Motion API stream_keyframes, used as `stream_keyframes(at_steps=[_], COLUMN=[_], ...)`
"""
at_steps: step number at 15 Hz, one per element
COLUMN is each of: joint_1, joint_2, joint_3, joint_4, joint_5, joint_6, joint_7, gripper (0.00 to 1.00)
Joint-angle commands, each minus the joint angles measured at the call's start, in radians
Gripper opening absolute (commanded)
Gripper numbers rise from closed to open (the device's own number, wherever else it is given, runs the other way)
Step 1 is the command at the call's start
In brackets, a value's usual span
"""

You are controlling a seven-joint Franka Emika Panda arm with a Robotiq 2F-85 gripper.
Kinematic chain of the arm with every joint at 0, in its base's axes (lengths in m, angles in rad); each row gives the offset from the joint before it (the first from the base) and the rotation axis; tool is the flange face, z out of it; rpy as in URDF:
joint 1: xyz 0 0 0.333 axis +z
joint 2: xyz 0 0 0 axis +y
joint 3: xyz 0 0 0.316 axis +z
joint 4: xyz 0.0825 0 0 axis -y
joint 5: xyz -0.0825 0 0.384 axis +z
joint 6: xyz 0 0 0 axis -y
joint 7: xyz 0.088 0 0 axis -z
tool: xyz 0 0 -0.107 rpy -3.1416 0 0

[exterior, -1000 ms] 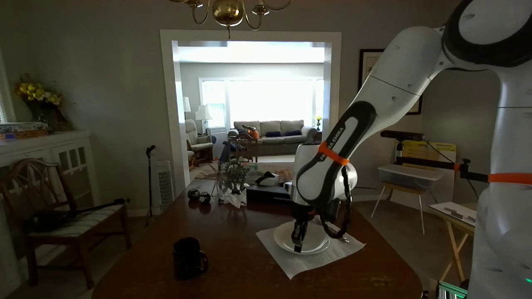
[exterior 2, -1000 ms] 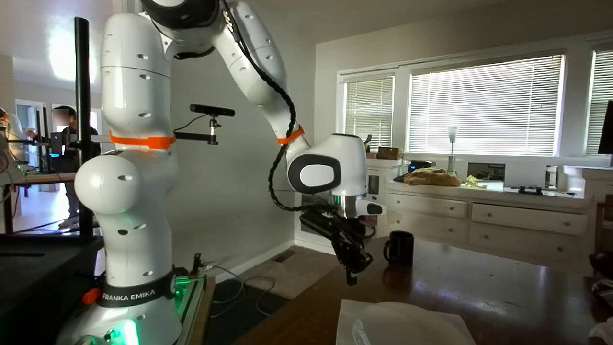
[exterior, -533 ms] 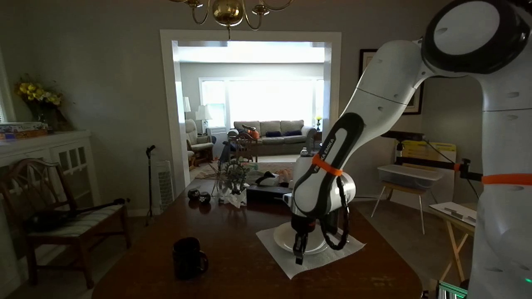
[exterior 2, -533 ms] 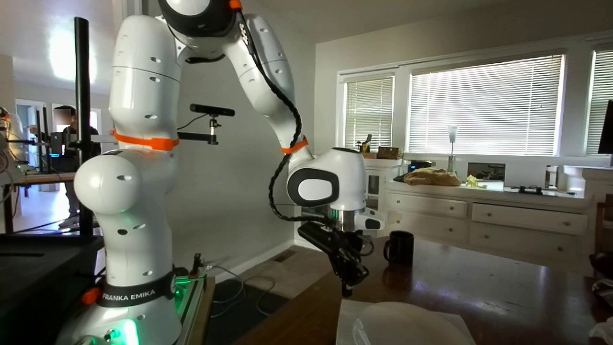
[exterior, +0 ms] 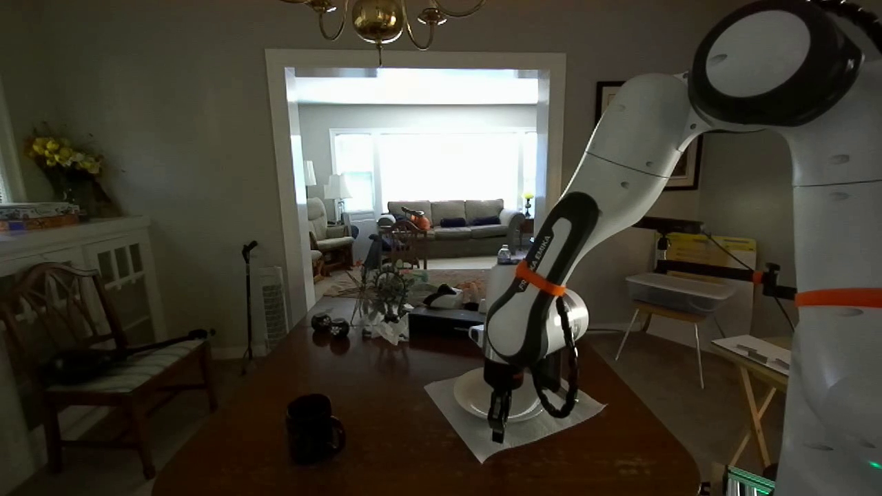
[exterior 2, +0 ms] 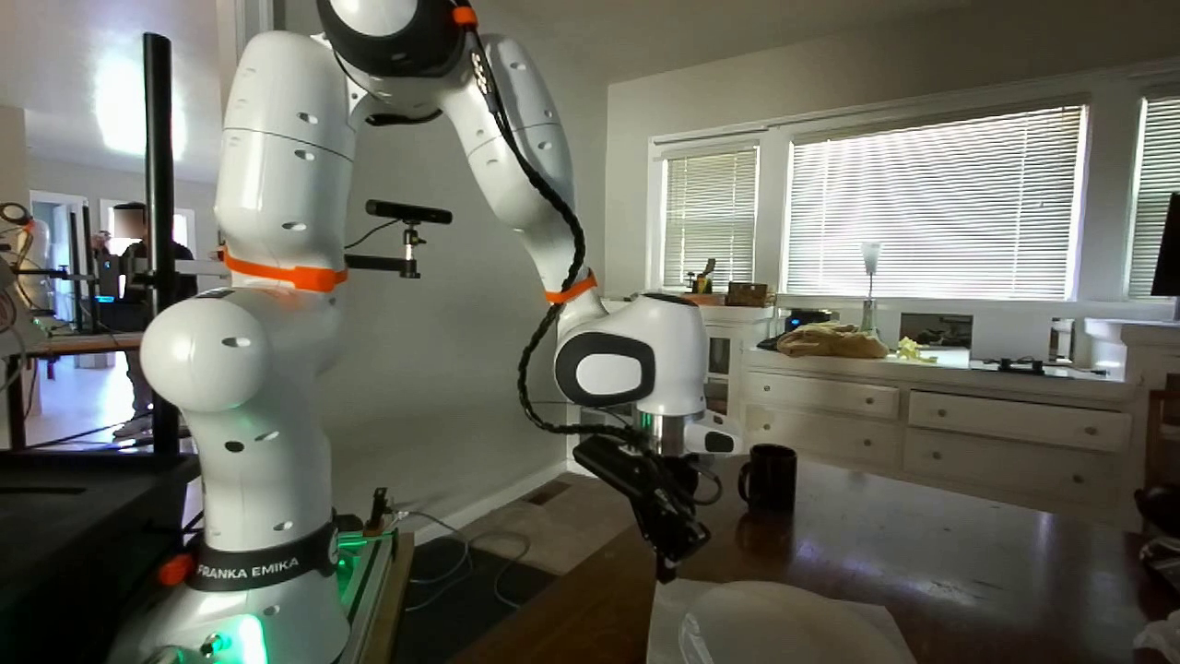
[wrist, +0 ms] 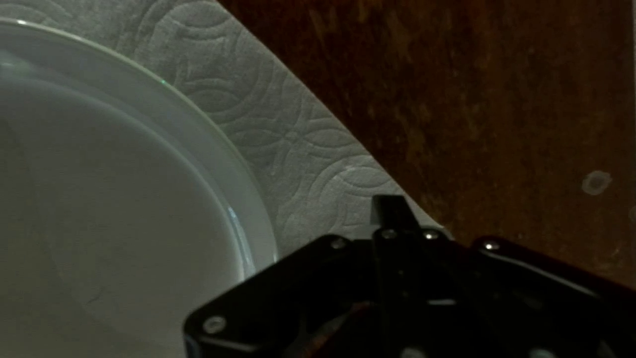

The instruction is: Turn the plate to the right

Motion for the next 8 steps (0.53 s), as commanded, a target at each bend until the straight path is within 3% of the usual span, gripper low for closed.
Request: stream_keyframes(at_steps=[1, 8], joint_1=[-0.017, -0.004], joint_2=[0.034, 0.096], joint_3=[0.007, -0.002], joint_4=[0.02, 0.032], joint_5=[-0.055, -0.176], joint_6=[0.031, 0.14], joint_7=[0.037, 0.161], gripper=[0.0, 0.0])
